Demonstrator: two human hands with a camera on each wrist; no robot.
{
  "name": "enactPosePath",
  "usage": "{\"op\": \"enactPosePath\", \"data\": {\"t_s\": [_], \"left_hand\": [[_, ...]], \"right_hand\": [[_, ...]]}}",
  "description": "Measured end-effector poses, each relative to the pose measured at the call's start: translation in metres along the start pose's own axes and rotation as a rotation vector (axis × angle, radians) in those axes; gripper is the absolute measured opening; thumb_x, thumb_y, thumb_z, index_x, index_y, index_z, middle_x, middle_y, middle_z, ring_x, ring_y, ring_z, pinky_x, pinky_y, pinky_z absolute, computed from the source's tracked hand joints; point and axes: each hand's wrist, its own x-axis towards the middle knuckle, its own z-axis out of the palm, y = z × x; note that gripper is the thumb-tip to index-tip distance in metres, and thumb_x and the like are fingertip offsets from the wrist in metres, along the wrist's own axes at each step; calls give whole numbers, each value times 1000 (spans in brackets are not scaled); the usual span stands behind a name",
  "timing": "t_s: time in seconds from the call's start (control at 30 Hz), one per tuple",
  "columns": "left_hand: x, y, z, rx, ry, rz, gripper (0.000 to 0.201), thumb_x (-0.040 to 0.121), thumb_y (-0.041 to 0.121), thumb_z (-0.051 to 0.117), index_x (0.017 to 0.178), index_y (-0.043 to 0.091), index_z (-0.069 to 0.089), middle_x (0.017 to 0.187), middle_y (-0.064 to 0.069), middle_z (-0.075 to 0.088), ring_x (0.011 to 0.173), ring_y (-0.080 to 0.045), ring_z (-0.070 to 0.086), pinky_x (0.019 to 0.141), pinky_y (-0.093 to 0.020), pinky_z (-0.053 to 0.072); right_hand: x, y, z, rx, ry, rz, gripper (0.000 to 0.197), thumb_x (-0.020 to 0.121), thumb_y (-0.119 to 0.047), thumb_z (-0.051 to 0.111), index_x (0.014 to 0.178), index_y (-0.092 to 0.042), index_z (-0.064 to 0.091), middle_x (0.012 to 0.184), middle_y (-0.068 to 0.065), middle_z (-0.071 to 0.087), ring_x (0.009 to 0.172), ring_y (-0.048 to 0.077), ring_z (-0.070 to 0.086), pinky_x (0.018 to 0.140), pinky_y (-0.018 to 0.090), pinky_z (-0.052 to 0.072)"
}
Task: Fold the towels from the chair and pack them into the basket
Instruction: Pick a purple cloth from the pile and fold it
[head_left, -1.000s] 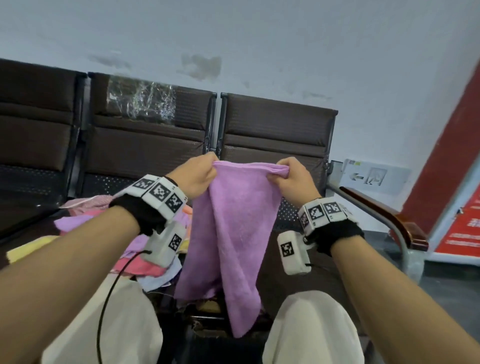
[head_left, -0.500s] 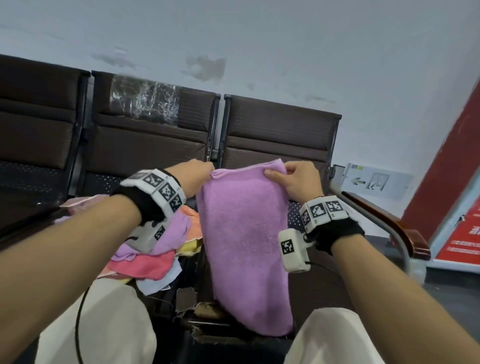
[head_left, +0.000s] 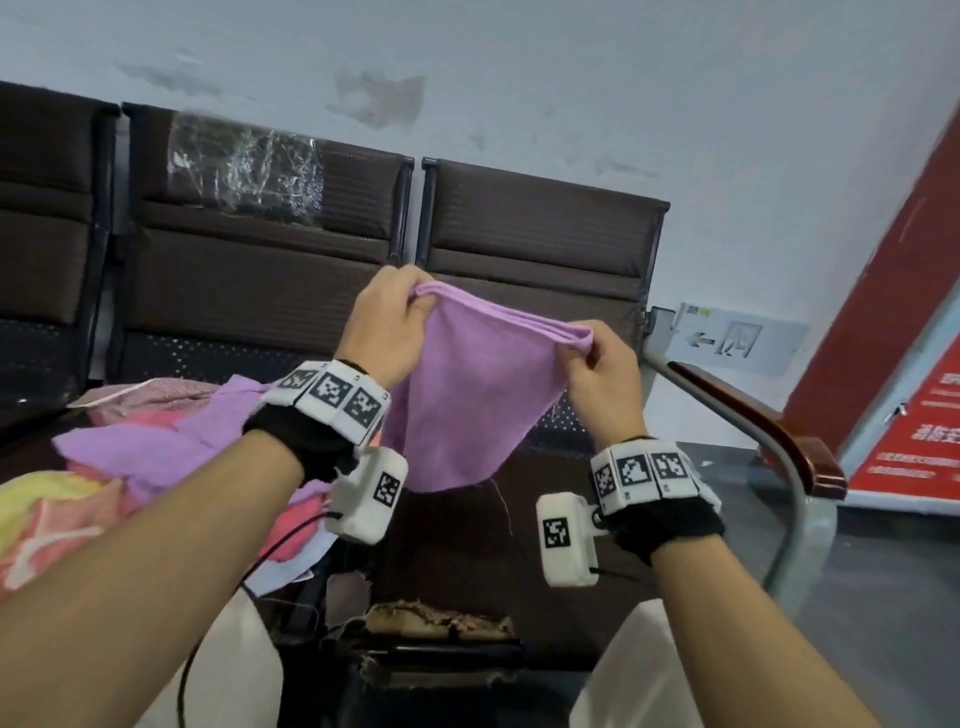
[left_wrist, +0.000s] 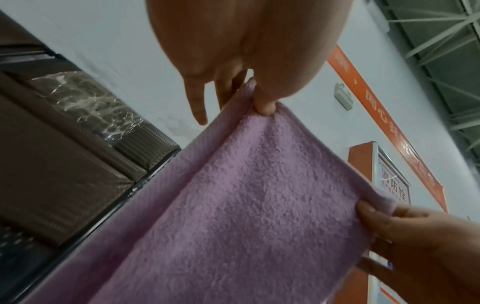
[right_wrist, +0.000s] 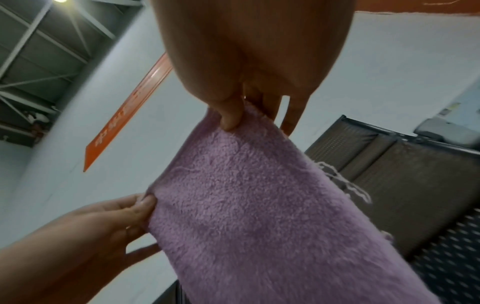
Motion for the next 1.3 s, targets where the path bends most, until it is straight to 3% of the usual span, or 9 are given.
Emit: {"op": "enactPosePath", "data": {"t_s": [0.07,0.2,0.43,0.53,0.67,0.83,1.07,1.2,1.3], "left_hand": [[-31,-2,4,-38,-87,-43,13,93,8,48,98,5,60,98,-8,56,88,-16,48,74,-18,30],[-99,-21,9,-37,-368,-225,11,95,15,45,93,13,56,92,-5,62,92,-21,55,83,-31,39],[-181,-41,21,-146,-686,-397,12,95,7,45,94,5,57,88,-8,55,87,-16,49,85,-35,40],[-196,-51,29,-173,-714,-445,13,96,4,44,97,0,57,94,-12,55,90,-17,49,90,-38,41],[-187,-73,38,-114,-636,-457,8,96,10,48,98,8,56,92,-3,56,90,-15,50,79,-27,37],[-153,-107,62,-44,-548,-423,12,91,9,56,103,10,59,106,-3,60,101,-17,53,95,-32,41],[-111,-160,105,52,-528,-489,12,87,15,61,97,20,61,104,-2,65,100,-21,58,92,-32,44],[-109,-179,118,191,-669,-541,35,85,19,64,118,15,55,110,-7,63,104,-24,57,91,-27,40],[-118,-179,118,241,-732,-533,51,86,11,60,134,6,44,123,-14,56,114,-26,53,92,-26,36]], "right_hand": [[-35,16,1,12,-46,73,12,96,-17,52,95,-26,61,89,-18,61,81,-9,56,66,9,43],[-108,46,-3,-47,-142,216,12,93,-11,54,96,-17,64,91,-5,66,90,12,59,73,25,43],[-170,69,-3,-107,-155,388,14,90,-22,56,88,-17,68,86,-2,69,84,13,61,73,29,47],[-178,81,7,-195,-238,452,18,91,-21,54,90,-7,67,84,7,67,80,22,59,66,28,44],[-168,96,17,-265,-342,515,26,92,-23,53,75,-4,59,73,8,61,75,25,55,56,27,37],[-123,115,32,-355,-415,479,22,93,-28,53,82,-13,65,77,1,61,79,21,54,70,26,34],[-65,153,67,-447,-464,467,19,93,-33,55,90,-17,65,83,1,62,80,20,55,70,25,34],[-63,172,79,-582,-571,514,26,91,-34,57,109,-15,60,112,8,63,103,28,59,89,35,47],[-72,170,72,-608,-598,376,24,90,-28,59,110,-15,58,109,4,52,97,21,55,91,32,44]]}}
